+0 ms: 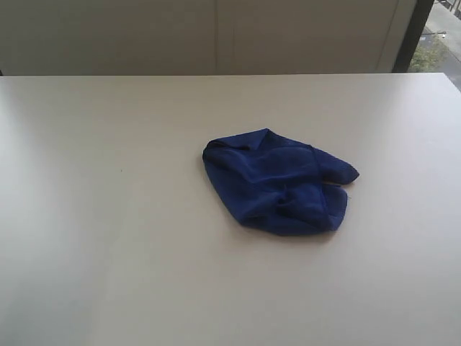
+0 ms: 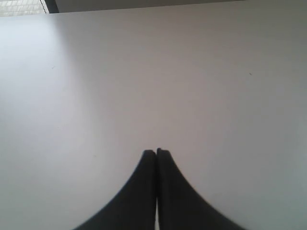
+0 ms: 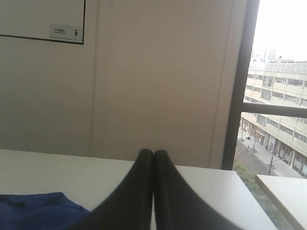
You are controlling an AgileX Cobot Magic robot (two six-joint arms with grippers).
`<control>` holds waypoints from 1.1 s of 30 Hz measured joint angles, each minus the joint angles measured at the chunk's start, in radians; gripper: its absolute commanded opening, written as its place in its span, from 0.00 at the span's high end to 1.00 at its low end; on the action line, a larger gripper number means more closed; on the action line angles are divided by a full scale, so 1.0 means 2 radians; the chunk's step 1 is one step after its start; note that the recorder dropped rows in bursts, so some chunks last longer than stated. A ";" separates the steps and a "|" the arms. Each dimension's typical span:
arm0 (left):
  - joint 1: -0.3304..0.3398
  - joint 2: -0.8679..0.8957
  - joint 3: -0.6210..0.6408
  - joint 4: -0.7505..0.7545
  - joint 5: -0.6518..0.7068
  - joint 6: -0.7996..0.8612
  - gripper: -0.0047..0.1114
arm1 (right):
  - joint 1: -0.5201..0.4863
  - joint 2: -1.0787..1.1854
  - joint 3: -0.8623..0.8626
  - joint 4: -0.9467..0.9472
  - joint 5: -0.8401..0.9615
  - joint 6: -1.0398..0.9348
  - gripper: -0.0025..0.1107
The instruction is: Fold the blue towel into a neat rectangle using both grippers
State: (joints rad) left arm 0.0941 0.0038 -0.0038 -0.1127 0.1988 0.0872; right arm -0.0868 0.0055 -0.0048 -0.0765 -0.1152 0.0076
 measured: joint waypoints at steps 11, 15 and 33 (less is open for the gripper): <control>0.000 0.000 0.000 0.000 0.000 0.000 0.96 | 0.000 0.000 0.000 0.000 -0.023 0.000 0.98; 0.000 0.000 0.000 0.000 0.000 0.000 0.96 | 0.000 0.000 0.000 0.000 -0.034 -0.004 0.98; 0.000 0.000 0.000 0.000 0.000 0.000 0.96 | 0.000 0.408 -0.309 0.052 0.188 0.034 0.98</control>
State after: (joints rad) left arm 0.0941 0.0038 -0.0038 -0.1127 0.1988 0.0872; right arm -0.0868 0.8208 -0.6233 0.0280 0.2618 0.0755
